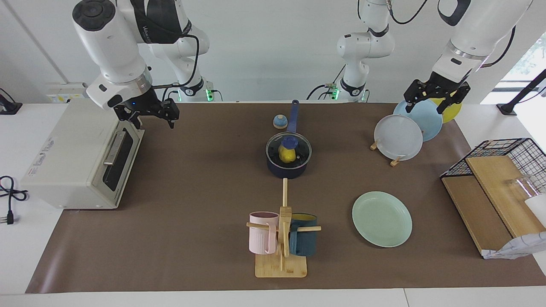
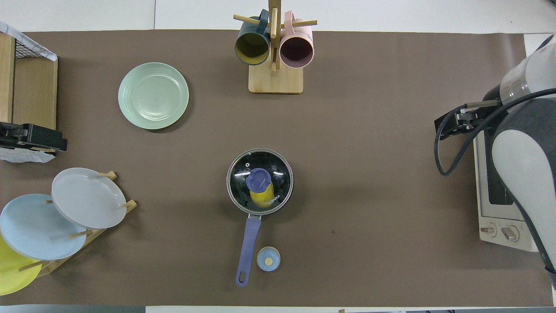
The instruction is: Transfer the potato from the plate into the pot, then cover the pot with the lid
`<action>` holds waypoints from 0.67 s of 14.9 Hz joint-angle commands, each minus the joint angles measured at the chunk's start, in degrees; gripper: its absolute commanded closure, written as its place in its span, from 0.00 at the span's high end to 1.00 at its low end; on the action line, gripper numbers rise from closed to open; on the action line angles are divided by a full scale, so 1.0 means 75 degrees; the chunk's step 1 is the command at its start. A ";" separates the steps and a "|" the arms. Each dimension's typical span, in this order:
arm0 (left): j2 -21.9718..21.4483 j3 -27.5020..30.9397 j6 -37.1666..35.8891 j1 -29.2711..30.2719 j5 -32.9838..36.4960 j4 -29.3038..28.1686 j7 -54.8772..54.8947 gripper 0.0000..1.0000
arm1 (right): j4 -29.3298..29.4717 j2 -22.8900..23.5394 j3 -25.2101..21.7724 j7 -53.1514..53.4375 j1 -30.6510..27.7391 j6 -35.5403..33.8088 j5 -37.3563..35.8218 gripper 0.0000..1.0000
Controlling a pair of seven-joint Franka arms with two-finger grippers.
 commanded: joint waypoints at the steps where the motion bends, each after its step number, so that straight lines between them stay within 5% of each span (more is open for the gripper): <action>1: -0.0066 -0.0055 -0.0028 0.0049 0.0118 -0.0050 0.0050 1.00 | -0.0115 -0.0116 0.0034 -0.0123 -0.0105 -0.0012 -0.0047 1.00; 10: -0.0066 -0.0043 -0.0040 0.0131 0.0118 -0.0050 0.0050 1.00 | -0.0126 -0.0116 0.0187 -0.0053 -0.0585 -0.0012 -0.0047 1.00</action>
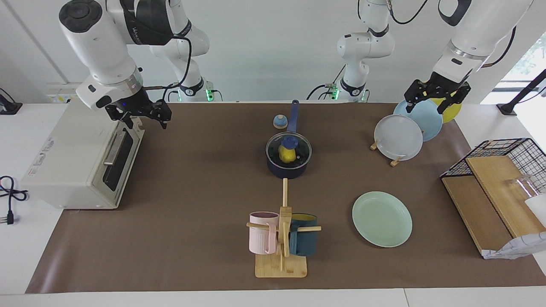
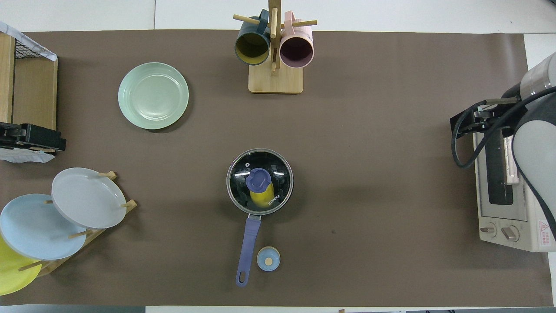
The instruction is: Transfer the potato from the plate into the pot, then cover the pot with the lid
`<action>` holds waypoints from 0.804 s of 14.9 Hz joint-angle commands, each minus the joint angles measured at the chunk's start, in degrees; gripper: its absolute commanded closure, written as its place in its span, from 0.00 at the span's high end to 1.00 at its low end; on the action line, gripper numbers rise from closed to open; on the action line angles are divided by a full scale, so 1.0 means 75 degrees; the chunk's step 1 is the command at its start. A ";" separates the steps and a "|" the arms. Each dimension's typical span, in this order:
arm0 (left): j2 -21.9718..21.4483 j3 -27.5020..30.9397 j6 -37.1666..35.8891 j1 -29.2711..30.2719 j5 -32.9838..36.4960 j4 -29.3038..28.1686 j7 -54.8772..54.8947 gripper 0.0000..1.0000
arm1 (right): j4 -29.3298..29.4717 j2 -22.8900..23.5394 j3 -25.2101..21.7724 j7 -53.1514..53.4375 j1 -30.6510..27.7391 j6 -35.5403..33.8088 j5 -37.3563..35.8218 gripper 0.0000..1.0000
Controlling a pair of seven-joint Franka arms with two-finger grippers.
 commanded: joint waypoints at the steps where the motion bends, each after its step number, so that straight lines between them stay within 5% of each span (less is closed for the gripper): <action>1: -0.0066 -0.0065 -0.0037 0.0115 0.0118 -0.0049 0.0050 1.00 | -0.0132 -0.0127 0.0142 -0.0065 -0.0254 0.0004 -0.0047 1.00; 12: -0.0066 -0.0077 -0.0037 0.0115 0.0118 -0.0049 0.0050 1.00 | -0.0015 -0.0057 -0.0056 0.0006 -0.0465 0.0027 0.0422 1.00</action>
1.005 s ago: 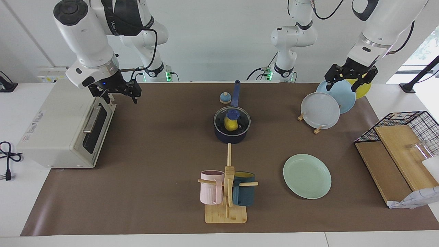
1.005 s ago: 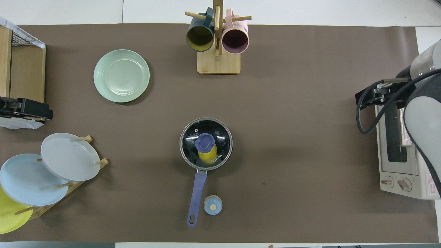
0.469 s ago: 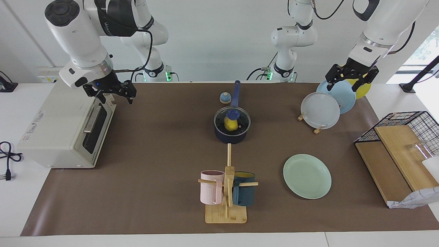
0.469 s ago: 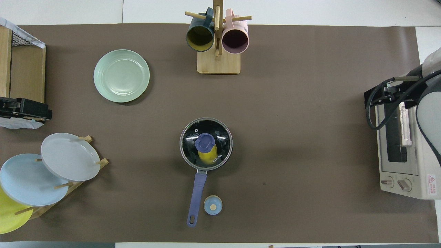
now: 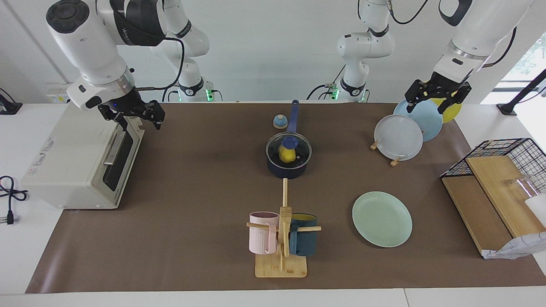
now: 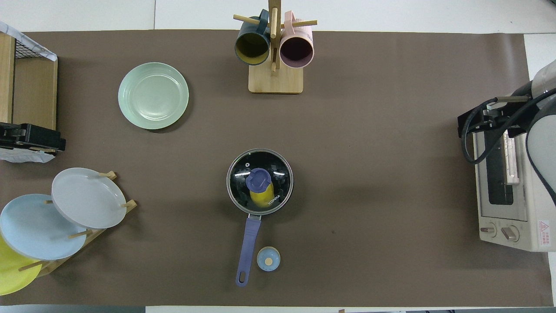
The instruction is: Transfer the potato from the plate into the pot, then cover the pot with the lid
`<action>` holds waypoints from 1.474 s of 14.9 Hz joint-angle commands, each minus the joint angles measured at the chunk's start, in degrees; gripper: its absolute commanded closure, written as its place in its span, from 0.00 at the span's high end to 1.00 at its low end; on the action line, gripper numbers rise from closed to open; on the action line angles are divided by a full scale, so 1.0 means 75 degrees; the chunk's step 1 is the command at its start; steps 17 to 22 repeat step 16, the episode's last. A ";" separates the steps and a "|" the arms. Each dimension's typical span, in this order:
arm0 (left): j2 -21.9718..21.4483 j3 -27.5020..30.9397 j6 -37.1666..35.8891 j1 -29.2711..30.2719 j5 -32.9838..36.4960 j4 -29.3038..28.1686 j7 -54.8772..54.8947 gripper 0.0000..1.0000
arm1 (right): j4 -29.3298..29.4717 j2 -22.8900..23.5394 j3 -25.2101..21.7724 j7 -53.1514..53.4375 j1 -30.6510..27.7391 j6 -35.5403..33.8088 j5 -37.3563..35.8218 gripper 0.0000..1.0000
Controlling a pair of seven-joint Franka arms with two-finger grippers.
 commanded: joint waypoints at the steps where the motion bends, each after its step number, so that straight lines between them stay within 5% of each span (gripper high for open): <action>1: -0.0066 -0.0069 -0.0049 0.0114 0.0118 -0.0049 0.0050 1.00 | -0.0030 -0.0056 -0.0252 -0.0022 -0.0110 0.0048 0.0241 1.00; 22: -0.0066 -0.0080 -0.0037 0.0114 0.0118 -0.0049 0.0050 1.00 | -0.0030 -0.0056 -0.0393 -0.0373 -0.0110 0.0201 0.0218 1.00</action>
